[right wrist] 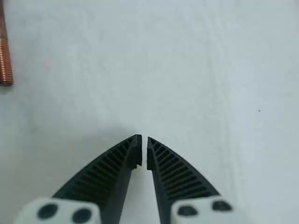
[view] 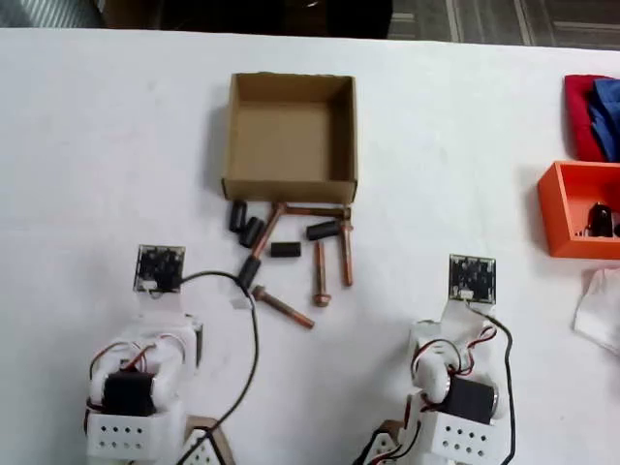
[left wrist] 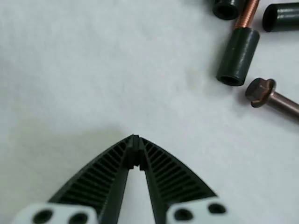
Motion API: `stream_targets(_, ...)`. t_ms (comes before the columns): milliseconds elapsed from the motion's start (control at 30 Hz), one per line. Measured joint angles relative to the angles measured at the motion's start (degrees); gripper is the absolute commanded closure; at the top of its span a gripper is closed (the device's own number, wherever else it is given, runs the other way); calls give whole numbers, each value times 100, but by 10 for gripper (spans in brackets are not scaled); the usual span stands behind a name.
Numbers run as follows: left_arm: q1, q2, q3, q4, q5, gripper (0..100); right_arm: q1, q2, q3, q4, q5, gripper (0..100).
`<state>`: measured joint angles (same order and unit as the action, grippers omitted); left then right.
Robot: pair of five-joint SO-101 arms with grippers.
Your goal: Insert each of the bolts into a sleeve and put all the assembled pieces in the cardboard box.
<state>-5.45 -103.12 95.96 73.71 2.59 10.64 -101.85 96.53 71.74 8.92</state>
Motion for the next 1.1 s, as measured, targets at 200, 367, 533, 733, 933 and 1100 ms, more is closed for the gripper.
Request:
stream_targets(200, 0, 0, 0, 0, 0, 972, 0, 0, 0, 0, 0, 978)
stream_targets(367, 0, 0, 0, 0, 0, 972, 0, 0, 0, 0, 0, 978)
stream_targets(533, 0, 0, 0, 0, 0, 972, -484, 0, 0, 0, 0, 978)
stream_targets(733, 0, 0, 0, 0, 0, 972, -1477, 0, 0, 0, 0, 978)
stream_targets(933, 0, 0, 0, 0, 0, 972, -1697, 0, 0, 0, 0, 978)
stream_targets(1100, 0, 0, 0, 0, 0, 972, -1741, 0, 0, 0, 0, 978)
